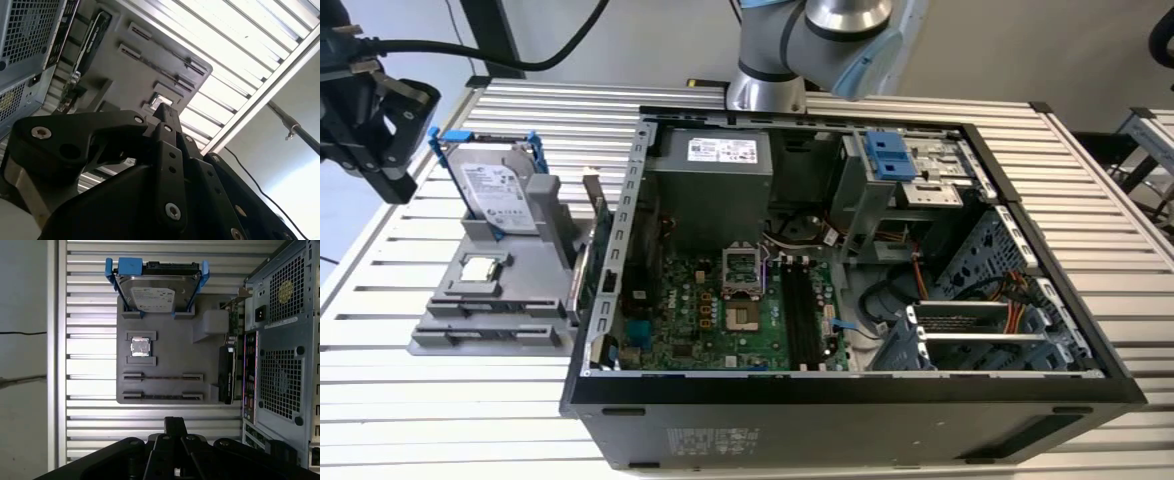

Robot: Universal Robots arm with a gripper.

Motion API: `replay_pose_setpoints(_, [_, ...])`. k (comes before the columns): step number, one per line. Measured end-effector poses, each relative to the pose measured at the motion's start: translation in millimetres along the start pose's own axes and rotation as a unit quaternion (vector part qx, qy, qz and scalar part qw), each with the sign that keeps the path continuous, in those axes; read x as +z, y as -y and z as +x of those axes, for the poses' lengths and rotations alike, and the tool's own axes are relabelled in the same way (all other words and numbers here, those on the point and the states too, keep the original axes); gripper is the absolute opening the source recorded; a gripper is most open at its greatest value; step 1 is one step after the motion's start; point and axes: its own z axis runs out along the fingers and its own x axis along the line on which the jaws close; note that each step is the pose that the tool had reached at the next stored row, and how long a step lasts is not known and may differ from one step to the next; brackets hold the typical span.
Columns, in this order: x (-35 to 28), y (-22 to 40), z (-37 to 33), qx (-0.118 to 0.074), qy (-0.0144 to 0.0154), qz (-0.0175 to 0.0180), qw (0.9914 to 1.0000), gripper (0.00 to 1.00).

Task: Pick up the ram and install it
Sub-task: 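Reach for the ram, then pick up the ram and move it above insertion slot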

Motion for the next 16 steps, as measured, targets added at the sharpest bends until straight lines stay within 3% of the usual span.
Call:
replay_pose_setpoints(10, [0.0,0.2,0.0,-0.001,0.0,0.0,1.0,0.0])
replay_pose_setpoints(16, [-0.8,0.2,0.0,-0.012,-0.0006,-0.0002,0.99992,0.0])
